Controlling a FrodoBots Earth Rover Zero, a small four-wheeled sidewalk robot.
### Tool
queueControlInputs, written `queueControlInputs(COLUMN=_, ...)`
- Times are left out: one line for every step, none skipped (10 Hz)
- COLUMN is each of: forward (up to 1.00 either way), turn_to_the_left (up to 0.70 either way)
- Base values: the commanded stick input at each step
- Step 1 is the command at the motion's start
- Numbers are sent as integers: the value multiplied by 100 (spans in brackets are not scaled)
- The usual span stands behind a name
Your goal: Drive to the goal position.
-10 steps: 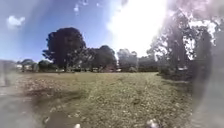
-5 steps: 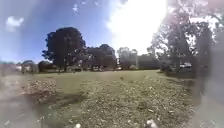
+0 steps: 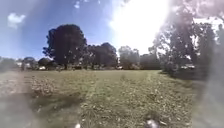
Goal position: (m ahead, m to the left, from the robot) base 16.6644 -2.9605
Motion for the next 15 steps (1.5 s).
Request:
queueControlInputs(forward=70, turn_to_the_left=0)
queueControlInputs(forward=70, turn_to_the_left=0)
queueControlInputs(forward=70, turn_to_the_left=-1)
queueControlInputs(forward=70, turn_to_the_left=-3)
queueControlInputs(forward=70, turn_to_the_left=-16)
queueControlInputs(forward=70, turn_to_the_left=-33)
queueControlInputs(forward=70, turn_to_the_left=-33)
queueControlInputs(forward=70, turn_to_the_left=-33)
queueControlInputs(forward=70, turn_to_the_left=-33)
queueControlInputs(forward=70, turn_to_the_left=-30)
queueControlInputs(forward=70, turn_to_the_left=-24)
queueControlInputs(forward=70, turn_to_the_left=0)
queueControlInputs(forward=70, turn_to_the_left=0)
queueControlInputs(forward=70, turn_to_the_left=0)
queueControlInputs(forward=70, turn_to_the_left=0)
